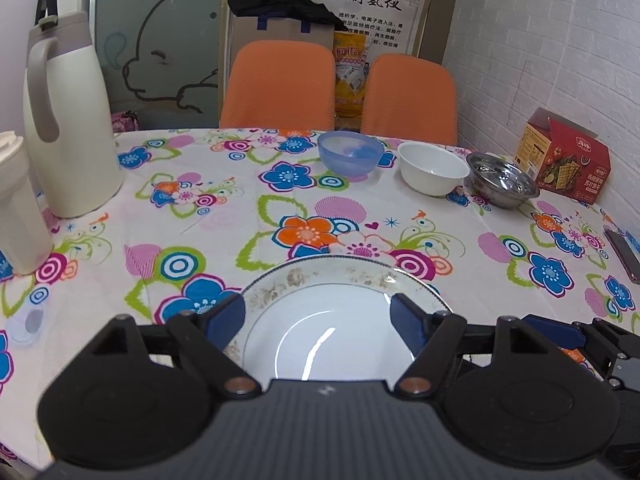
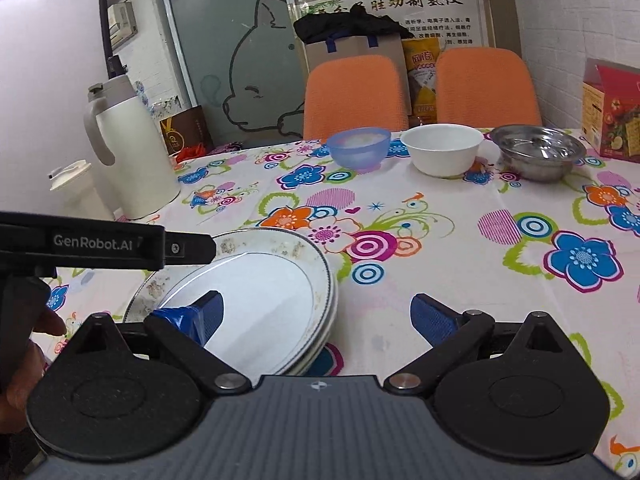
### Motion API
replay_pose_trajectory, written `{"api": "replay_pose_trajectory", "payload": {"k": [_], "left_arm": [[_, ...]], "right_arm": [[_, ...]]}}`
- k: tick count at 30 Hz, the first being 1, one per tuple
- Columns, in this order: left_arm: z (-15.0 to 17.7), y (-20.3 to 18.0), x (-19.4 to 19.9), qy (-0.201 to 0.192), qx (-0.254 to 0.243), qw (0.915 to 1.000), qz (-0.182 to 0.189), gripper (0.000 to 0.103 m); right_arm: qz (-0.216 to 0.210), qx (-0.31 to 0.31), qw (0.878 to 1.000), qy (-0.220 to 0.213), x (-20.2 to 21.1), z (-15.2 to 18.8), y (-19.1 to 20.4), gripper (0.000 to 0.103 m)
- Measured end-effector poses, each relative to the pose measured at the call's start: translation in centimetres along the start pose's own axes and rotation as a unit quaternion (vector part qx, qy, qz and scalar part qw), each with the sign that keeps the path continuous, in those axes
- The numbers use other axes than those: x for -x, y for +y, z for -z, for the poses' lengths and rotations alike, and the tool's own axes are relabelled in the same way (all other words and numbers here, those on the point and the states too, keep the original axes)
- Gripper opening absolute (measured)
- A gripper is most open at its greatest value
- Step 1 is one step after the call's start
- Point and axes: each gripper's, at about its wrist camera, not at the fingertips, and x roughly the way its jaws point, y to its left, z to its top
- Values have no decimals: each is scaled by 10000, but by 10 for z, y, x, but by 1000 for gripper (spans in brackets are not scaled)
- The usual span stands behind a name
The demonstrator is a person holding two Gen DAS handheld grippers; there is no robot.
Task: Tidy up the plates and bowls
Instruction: 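Carry the gold-rim plate onto the plate stack and open the left tool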
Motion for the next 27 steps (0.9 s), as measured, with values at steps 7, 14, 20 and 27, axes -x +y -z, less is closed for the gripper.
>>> {"api": "replay_pose_trajectory", "payload": {"k": [7,14,20,27], "left_arm": [[-2,-20,-6,91,-95,9999,44,74],[-4,-55,-20,255,-309,9991,154,74],[-7,-94,-41,435,-508,9967,466,74],[-11,-126,-65,628,-690,9915,912,74]], "right_arm": [[217,-510,9985,-30,11,3,-38,88],[403,-1235,9915,93,18,17,-85,88],[564,-1257,9904,105,26,13,-120,88],[1421,-526,9879,-337,17,-72,-177,88]]}}
